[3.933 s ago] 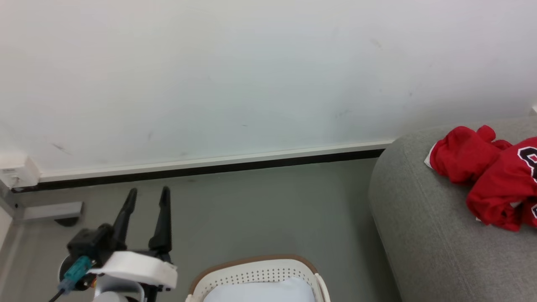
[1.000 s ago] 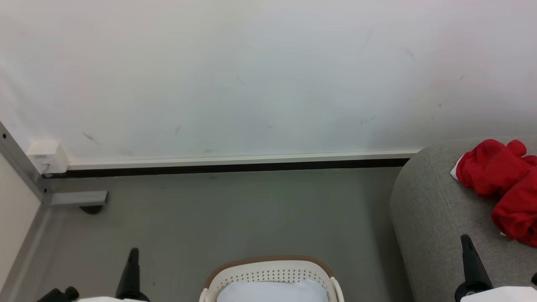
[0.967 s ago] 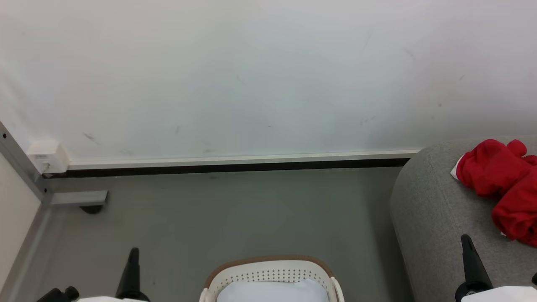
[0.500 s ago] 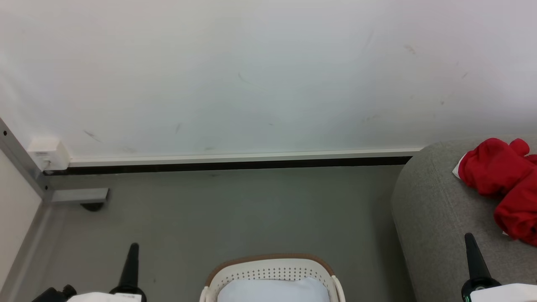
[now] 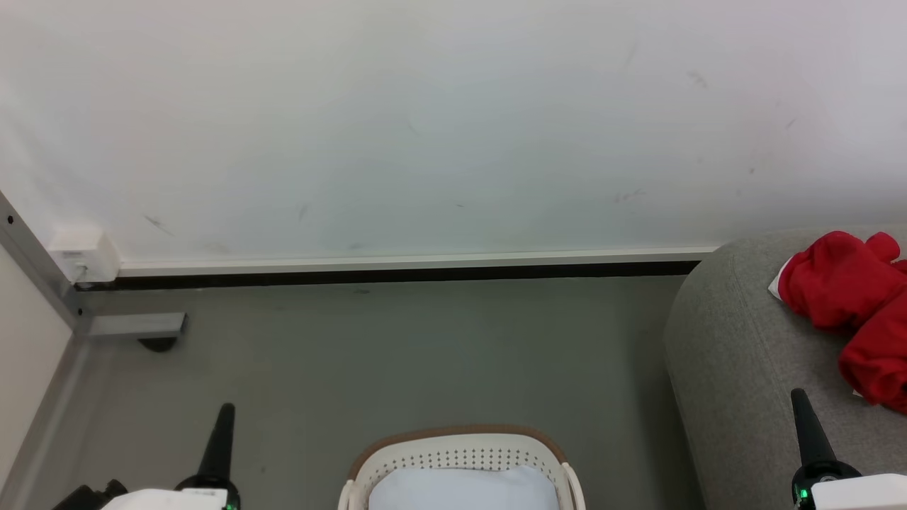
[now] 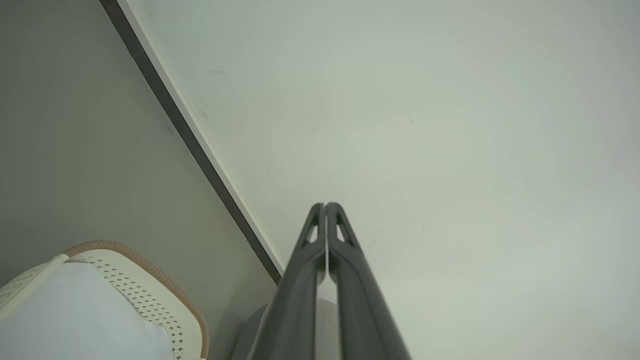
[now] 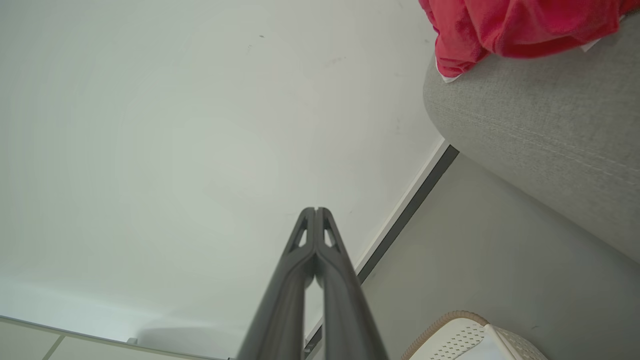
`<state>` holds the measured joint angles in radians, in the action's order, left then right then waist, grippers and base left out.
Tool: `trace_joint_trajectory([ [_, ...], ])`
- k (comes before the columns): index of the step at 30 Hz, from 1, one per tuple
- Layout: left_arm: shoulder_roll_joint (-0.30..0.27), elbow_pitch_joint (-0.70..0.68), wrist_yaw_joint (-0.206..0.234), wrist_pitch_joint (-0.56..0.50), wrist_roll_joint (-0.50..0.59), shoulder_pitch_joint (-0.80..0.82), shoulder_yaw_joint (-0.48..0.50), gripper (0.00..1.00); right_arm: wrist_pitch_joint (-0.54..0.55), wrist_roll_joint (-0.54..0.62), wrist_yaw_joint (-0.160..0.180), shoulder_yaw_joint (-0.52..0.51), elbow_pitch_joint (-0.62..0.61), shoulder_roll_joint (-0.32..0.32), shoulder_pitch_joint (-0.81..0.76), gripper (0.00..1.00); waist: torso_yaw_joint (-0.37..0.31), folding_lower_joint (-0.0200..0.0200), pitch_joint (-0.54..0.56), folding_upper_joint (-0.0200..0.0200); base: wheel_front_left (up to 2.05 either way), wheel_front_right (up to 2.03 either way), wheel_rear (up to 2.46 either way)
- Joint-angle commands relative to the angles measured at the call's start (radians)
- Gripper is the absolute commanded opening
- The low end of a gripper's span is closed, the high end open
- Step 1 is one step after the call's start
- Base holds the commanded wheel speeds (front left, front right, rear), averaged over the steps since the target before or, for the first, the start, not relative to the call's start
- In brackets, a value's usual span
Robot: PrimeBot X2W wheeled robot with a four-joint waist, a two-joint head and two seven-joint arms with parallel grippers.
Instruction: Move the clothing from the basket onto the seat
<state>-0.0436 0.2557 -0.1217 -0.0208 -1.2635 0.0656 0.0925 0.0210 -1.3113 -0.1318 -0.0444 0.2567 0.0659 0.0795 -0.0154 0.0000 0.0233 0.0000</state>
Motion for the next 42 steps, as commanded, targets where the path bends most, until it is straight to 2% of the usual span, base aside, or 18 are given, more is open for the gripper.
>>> trace_joint_trajectory([
  [1,-0.008,-0.008,-0.004,-0.006,-0.016,0.021,0.005,0.00,0.005,-0.015,0.001,-0.008,-0.012,0.003,0.019,0.00,0.000,0.0000,0.000,0.0000,0.00,0.00,0.00],
  [42,-0.010,-0.012,-0.011,-0.090,-0.326,0.046,0.022,0.00,0.090,-0.285,0.002,-0.069,-0.015,-0.015,0.033,0.00,0.014,0.0000,-0.024,0.0000,0.00,0.00,0.00],
])
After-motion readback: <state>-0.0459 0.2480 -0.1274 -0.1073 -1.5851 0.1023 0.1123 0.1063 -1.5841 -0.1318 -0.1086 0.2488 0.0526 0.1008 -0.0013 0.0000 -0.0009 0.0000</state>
